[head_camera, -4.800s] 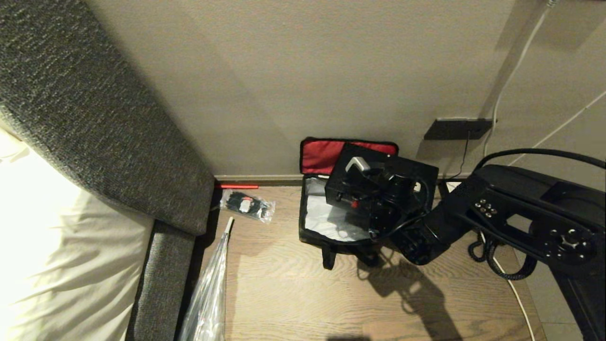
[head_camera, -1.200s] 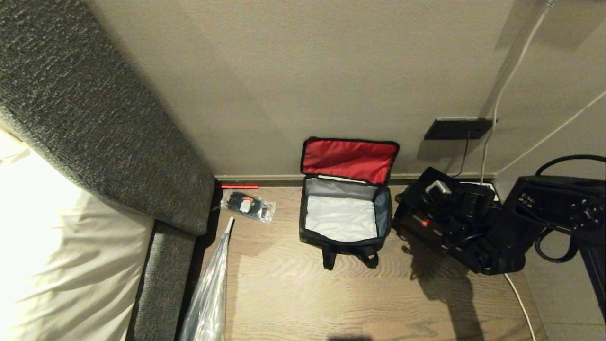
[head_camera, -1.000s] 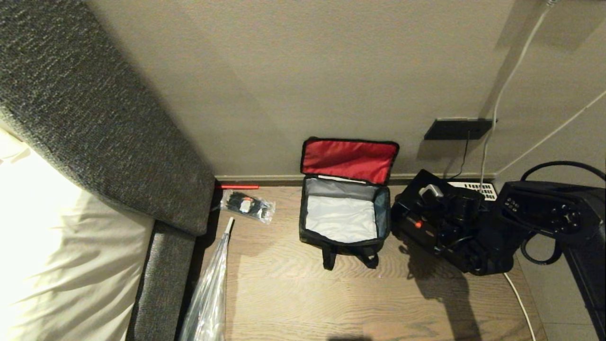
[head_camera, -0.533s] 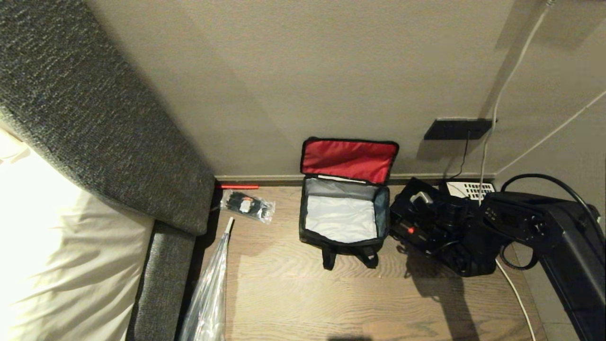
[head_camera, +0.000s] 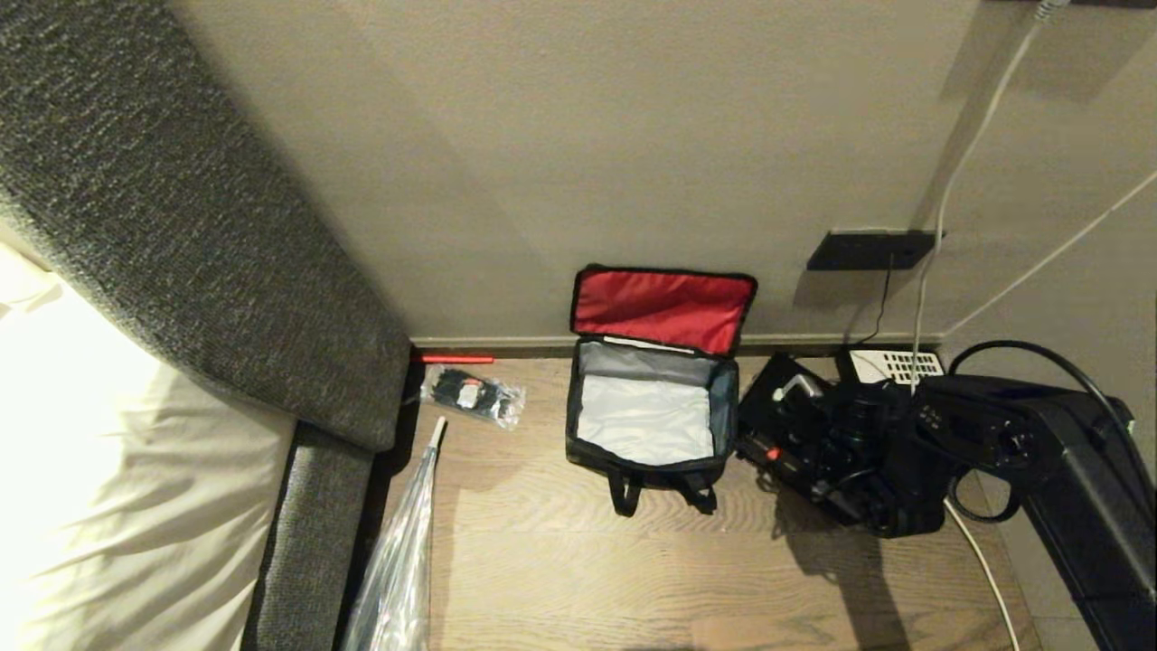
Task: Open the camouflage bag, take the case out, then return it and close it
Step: Release the handle
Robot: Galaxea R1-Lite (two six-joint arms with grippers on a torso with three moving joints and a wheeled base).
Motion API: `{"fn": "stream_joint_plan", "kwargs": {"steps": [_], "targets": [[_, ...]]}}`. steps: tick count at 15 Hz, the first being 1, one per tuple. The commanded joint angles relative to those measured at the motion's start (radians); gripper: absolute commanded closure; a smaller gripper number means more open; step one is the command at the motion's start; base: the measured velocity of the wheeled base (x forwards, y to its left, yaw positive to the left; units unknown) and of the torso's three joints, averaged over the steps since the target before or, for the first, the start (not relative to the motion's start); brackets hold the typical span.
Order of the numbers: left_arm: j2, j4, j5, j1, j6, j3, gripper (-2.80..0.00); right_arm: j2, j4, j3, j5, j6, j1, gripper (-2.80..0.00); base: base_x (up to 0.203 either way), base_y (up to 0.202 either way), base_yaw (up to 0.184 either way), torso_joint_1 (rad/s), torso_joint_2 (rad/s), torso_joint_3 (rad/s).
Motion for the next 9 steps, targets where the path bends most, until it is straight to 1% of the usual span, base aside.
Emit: {"fn": "stream_joint_plan", "kwargs": {"steps": [1, 4, 5, 6, 8, 9], "targets": [[0.000, 0.000, 0.000, 0.000, -0.001, 0.000, 0.00, 0.009, -0.001, 0.053, 0.002, -0.006, 0.000, -2.80, 0.000, 0.000, 0.000, 0.000, 0.00, 0.000], [0.000, 0.000, 0.000, 0.000, 0.000, 0.000, 0.00, -0.066, 0.001, 0.173, 0.020, 0.002, 0.003, -2.80, 0.000, 0.000, 0.000, 0.000, 0.00, 0.000], [0.000, 0.000, 0.000, 0.000, -0.001, 0.000, 0.00, -0.093, 0.004, 0.208, 0.023, 0.021, 0.013, -2.80, 0.000, 0.000, 0.000, 0.000, 0.00, 0.000], [0.000, -0.001, 0.000, 0.000, 0.000, 0.000, 0.00, -0.135, 0.014, 0.248, 0.035, 0.048, 0.024, 0.00, 0.000, 0.000, 0.000, 0.000, 0.00, 0.000], [0.000, 0.000, 0.000, 0.000, -0.001, 0.000, 0.00, -0.226, 0.077, 0.323, 0.050, 0.087, 0.045, 0.00, 0.000, 0.000, 0.000, 0.000, 0.00, 0.000], [0.000, -0.001, 0.000, 0.000, 0.000, 0.000, 0.00, -0.282, 0.116, 0.348, 0.052, 0.121, 0.055, 0.00, 0.000, 0.000, 0.000, 0.000, 0.00, 0.000]]}}
